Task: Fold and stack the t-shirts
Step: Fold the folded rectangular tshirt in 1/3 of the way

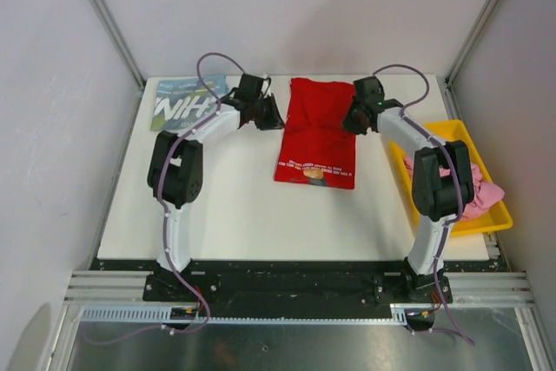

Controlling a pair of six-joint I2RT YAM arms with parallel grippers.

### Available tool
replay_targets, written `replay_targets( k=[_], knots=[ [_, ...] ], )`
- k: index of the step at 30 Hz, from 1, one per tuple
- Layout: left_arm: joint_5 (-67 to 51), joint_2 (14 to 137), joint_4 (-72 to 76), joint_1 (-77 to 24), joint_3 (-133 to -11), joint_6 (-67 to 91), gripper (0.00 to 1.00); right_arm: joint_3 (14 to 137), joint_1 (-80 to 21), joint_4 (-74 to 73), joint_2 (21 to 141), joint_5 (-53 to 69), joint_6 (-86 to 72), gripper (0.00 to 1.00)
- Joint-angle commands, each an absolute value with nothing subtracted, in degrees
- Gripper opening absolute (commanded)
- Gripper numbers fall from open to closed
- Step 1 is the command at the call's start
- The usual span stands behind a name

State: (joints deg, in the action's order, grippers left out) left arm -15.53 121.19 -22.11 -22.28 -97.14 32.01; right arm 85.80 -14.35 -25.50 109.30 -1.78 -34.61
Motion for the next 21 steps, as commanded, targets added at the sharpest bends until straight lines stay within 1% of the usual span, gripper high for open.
replay_targets(
  k=[1, 2, 3, 5, 12, 21],
  knots=[
    [-19.0, 119.1, -21.0, -24.5, -95.6, 30.8, 0.10, 87.6, -17.4, -26.1, 111.0, -1.1, -33.8, 0.11],
    [-19.4, 119.5, -21.0, -24.7, -95.6, 31.0, 0.05, 87.6, -17.7, -25.8, 111.7, -0.9, -33.9, 0.09],
    [-19.7, 119.9, -21.0, -24.8, -95.5, 31.1, 0.03, 87.7, -17.9, -25.5, 112.4, -0.8, -34.0, 0.08],
    [-20.0, 120.5, -21.0, -25.1, -95.4, 31.3, 0.01, 88.1, -18.3, -24.8, 113.8, 0.7, -34.1, 0.07],
    [-20.1, 121.5, -21.0, -25.2, -95.0, 31.2, 0.00, 93.7, -19.4, -24.8, 120.3, 1.5, -34.0, 0.07],
    [-20.1, 125.8, -20.9, -25.2, -98.8, 30.0, 0.01, 102.4, -18.9, -28.5, 127.9, -2.3, -34.8, 0.06]
  ],
)
